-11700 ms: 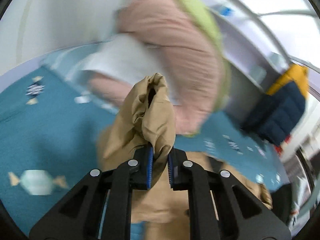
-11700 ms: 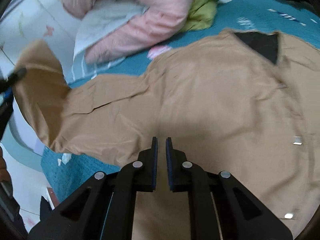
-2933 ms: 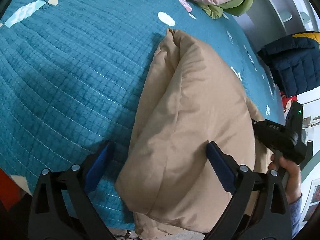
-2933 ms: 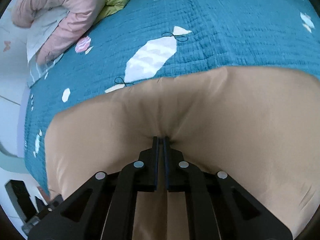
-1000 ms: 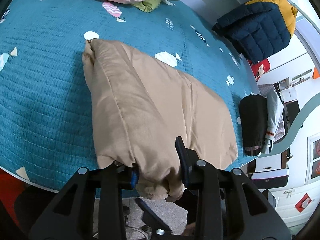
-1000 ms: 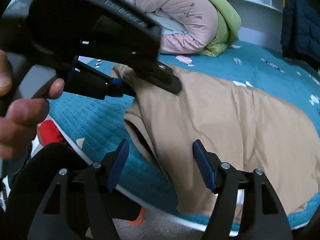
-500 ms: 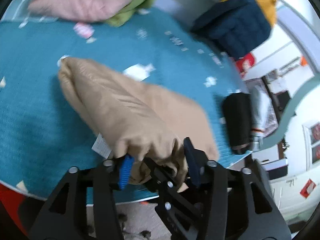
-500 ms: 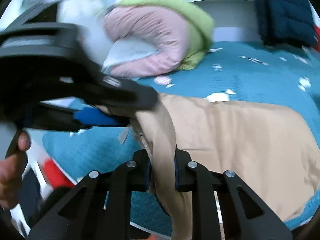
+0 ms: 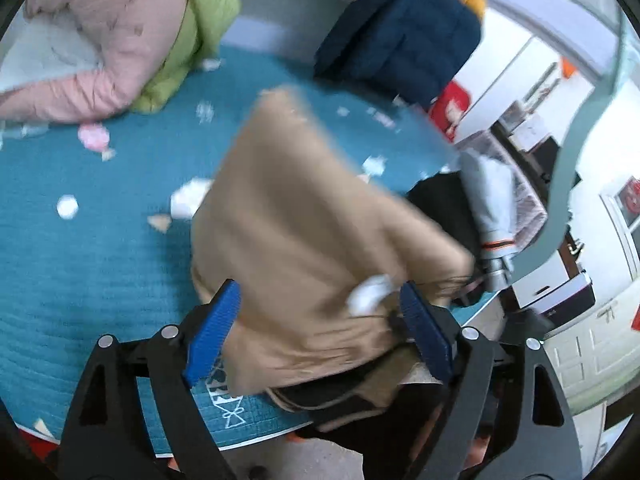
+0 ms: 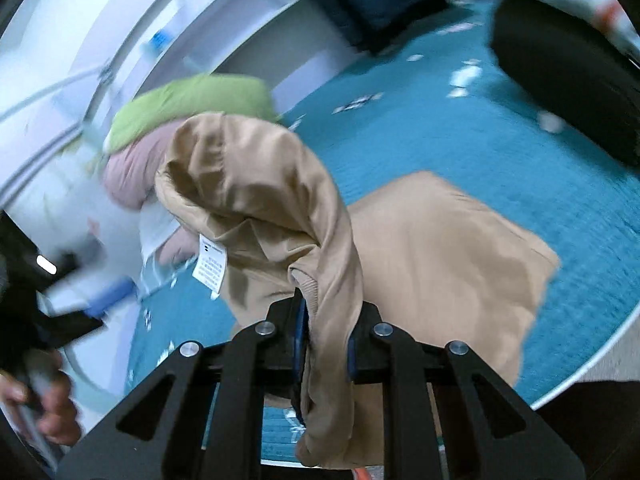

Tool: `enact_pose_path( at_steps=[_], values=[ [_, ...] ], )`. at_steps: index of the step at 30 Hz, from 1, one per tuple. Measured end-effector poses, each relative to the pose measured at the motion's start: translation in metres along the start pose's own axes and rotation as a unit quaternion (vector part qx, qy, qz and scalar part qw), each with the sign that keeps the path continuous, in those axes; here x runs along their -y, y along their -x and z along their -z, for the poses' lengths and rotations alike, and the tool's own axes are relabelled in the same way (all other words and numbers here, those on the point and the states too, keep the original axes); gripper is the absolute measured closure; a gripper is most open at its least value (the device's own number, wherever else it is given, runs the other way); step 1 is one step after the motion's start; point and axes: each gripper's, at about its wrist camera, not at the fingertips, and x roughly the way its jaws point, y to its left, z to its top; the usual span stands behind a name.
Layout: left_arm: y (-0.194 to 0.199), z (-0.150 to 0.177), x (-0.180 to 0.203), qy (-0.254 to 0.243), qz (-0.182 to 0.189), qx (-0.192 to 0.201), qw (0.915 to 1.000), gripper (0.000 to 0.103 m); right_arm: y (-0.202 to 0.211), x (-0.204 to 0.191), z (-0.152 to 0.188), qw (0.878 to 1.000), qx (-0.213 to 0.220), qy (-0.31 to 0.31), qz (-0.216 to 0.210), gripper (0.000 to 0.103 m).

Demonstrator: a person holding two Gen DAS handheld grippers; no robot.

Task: Fold large clothes
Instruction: 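Fold the hem held by the right tool over toward the collar and release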

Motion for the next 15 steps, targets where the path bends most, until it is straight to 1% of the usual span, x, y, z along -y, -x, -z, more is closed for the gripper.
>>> enact_pose_path(
  at_steps=[1, 3, 5, 7, 9, 10, 12, 15],
  values=[
    [-0.017, 0.003, -0.005, 0.011, -0.006, -0.019, 0.9997, 0.021, 0.002, 0.01, -0.001, 1.0, 0.0, -0.017, 0.003, 0.089],
    [-0.041, 0.007, -0.009, 0.019, -0.014, -0.033, 0.9992, 0.021, 0.005, 0.034, -0.003, 0.998, 0.003, -0.064, 0.007, 0.089],
    [-0.068, 0.014, -0.012, 0.023, -0.037, -0.059, 0.9973, 0.021, 0.003, 0.059, -0.003, 0.993, 0.001, -0.114, 0.009, 0.089],
    [-0.092, 0.022, -0.008, 0.015, -0.046, -0.074, 0.9961, 0.021, -0.007, 0.079, 0.001, 0.989, -0.017, -0.149, 0.013, 0.089],
    [-0.109, 0.026, -0.008, 0.016, -0.048, -0.091, 0.9945, 0.021, -0.013, 0.093, 0.007, 0.982, -0.034, -0.188, 0.007, 0.088],
    [-0.12, 0.027, -0.008, 0.022, -0.05, -0.104, 0.9931, 0.021, -0.016, 0.099, 0.01, 0.979, -0.042, -0.201, 0.007, 0.088],
    [-0.135, 0.03, -0.007, 0.021, -0.052, -0.113, 0.992, 0.021, -0.016, 0.104, 0.011, 0.978, -0.044, -0.204, 0.014, 0.088],
    [-0.151, 0.028, 0.008, 0.002, -0.064, -0.119, 0.9908, 0.02, -0.01, 0.107, 0.006, 0.978, -0.036, -0.205, 0.024, 0.087]
  ],
)
